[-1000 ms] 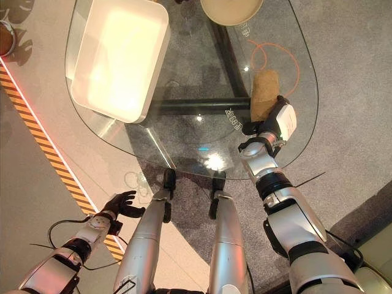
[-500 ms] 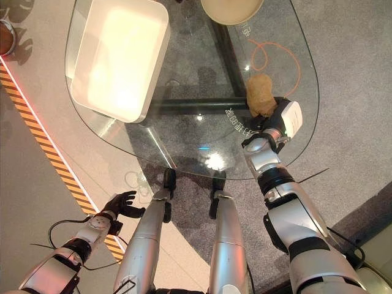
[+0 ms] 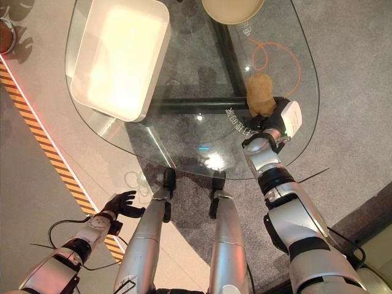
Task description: Wipe the table with a cloth and put it in the basket.
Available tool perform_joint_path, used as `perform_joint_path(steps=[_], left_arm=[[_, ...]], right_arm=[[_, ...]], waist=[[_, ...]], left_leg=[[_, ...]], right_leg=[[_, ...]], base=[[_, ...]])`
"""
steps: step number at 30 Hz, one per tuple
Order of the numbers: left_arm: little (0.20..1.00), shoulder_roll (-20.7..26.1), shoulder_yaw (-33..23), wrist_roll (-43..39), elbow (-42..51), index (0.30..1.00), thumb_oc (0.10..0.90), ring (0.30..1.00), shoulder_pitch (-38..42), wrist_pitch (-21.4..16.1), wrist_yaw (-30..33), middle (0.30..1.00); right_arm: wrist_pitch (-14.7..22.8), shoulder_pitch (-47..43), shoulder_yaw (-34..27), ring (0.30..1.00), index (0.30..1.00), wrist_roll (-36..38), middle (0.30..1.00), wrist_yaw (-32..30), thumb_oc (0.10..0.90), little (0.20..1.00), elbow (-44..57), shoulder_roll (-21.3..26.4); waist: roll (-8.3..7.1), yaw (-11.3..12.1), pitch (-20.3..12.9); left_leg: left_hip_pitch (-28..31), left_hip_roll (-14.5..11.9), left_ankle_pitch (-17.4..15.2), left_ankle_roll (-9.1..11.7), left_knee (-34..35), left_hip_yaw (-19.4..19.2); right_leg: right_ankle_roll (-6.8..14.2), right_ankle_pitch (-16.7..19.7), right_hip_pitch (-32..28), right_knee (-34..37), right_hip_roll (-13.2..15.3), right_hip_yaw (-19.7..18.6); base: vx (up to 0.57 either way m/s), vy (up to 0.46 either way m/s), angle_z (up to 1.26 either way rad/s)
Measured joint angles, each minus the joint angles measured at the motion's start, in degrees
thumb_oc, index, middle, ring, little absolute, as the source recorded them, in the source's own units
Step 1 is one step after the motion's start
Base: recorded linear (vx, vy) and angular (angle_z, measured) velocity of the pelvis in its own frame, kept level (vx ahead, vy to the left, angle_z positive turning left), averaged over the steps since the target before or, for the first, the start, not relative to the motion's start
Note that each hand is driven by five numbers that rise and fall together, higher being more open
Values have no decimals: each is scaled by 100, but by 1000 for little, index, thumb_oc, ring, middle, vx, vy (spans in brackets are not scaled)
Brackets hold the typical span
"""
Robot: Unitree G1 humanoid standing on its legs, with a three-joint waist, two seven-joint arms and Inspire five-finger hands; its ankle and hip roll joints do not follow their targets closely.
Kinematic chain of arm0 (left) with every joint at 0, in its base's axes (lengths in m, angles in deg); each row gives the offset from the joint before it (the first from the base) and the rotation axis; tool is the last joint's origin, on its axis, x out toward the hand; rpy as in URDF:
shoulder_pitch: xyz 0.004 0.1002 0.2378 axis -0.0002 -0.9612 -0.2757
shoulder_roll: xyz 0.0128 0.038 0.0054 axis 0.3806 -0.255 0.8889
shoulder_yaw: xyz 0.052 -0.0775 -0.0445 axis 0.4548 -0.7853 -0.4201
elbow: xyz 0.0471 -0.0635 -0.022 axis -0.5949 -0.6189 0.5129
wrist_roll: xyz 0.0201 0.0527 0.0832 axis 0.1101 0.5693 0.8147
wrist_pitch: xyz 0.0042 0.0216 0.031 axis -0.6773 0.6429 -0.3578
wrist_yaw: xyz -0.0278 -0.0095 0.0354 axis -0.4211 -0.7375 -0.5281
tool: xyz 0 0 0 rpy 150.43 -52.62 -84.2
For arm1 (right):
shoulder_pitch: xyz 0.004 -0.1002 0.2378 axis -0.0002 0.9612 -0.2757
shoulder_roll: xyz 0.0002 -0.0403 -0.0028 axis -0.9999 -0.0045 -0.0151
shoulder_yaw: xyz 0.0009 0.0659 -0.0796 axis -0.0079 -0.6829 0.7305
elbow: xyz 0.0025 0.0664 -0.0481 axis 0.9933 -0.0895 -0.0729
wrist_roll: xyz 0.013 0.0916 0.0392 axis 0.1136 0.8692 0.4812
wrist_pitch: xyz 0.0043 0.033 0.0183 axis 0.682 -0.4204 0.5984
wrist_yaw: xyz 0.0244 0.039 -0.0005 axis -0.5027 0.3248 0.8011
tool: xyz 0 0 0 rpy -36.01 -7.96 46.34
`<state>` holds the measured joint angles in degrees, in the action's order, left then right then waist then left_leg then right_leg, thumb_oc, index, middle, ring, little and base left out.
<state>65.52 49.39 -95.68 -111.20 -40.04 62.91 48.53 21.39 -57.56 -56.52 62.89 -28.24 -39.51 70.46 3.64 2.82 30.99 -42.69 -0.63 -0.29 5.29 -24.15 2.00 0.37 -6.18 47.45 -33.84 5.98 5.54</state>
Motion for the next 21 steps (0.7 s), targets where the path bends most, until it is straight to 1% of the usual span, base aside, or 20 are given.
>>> perform_joint_path(steps=[5, 9, 14, 21], left_arm=[[900, 1, -3, 1, 7, 900, 800, 900, 0, 1, 0, 900], [900, 0, -4, 1, 15, 900, 800, 900, 0, 10, 1, 900], [900, -20, -1, 2, 56, 900, 800, 900, -6, 22, 4, 900], [900, -39, 0, 4, 65, 900, 800, 900, -7, 45, 11, 900]], right_arm=[[-50, -12, 140, 300, 300, -252, 300, 83, 100, 200, 60, 39], [-235, -21, 344, 300, 300, -391, 300, 226, 100, 200, 285, 156], [-455, -52, 520, 300, 300, -566, 300, 344, 100, 200, 532, 212], [-535, -59, 697, 300, 300, -959, 300, 623, 100, 200, 804, 193]], waist=[[13, -1, -3], [22, 0, 1], [95, -5, 2], [107, -2, 1]], left_leg=[[-45, -6, 8, 11, 4, 2], [-53, -10, 28, 24, 19, 2], [-50, -24, 40, 36, 43, 5], [-33, -32, 84, 52, 128, 6]], right_leg=[[2, 0, 42, -6, -4, 4], [-4, 5, 70, -13, -8, 3], [-16, 11, 79, -9, -22, 6], [-41, 20, 95, 4, -28, 13]], base=[[0, 0, 0], [0, 0, 0], [0, 0, 0], [0, 0, 0]])
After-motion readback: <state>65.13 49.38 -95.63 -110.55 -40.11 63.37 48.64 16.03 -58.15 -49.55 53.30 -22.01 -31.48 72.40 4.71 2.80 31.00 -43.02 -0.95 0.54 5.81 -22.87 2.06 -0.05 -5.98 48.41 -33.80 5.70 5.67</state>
